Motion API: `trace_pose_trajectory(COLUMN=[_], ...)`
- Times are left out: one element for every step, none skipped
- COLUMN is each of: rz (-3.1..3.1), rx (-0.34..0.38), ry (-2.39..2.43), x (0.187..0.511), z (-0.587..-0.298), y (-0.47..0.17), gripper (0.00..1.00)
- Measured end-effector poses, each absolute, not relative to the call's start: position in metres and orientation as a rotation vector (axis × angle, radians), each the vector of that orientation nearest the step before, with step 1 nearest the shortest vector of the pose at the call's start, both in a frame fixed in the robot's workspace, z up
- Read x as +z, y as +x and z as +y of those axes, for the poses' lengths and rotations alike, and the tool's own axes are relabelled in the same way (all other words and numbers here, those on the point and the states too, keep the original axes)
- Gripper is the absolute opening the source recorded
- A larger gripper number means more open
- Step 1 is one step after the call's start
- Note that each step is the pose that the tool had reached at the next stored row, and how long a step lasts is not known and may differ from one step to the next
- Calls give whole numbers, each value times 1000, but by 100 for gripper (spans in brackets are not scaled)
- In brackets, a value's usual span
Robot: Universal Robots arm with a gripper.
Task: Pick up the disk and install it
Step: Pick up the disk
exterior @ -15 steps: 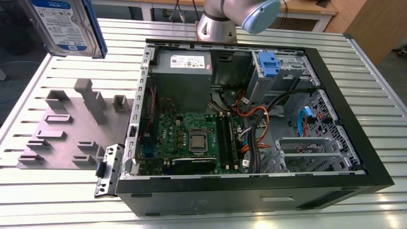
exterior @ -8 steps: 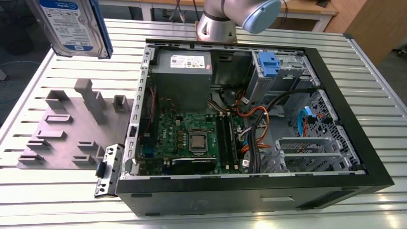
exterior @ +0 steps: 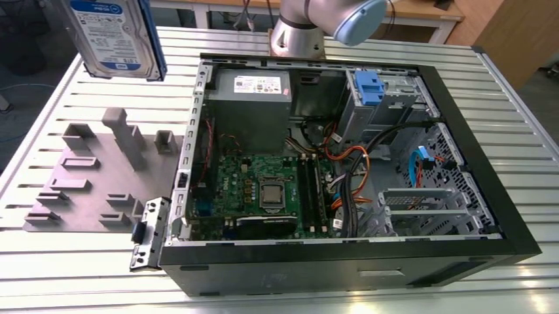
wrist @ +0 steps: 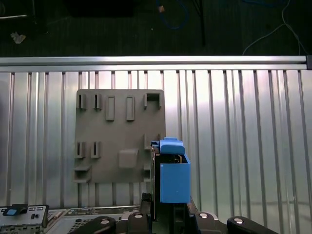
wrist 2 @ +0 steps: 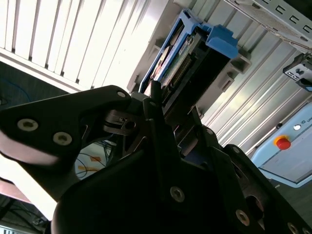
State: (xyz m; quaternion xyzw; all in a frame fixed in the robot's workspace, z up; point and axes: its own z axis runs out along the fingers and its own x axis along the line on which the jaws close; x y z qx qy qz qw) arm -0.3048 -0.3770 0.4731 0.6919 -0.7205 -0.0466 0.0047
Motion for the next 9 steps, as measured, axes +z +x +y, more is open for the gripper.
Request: trace_pose_trajectory(rz=[-2257, -2257, -2257, -2257, -2257, -2257, -2257, -2257, -2257], rx=[-146, -146, -146, -146, -146, -146, -146, -146, -146], ry=[2167, 2167, 2167, 2167, 2167, 2167, 2167, 2167, 2167], x=[473, 473, 473, 473, 473, 473, 473, 473, 473], z=[-377, -377, -377, -377, -377, -377, -377, -377, -377], y=[-303, -301, -299, -296, -294, -292, -290, -288, -286], gripper=[35, 35, 35, 35, 35, 35, 35, 35, 35])
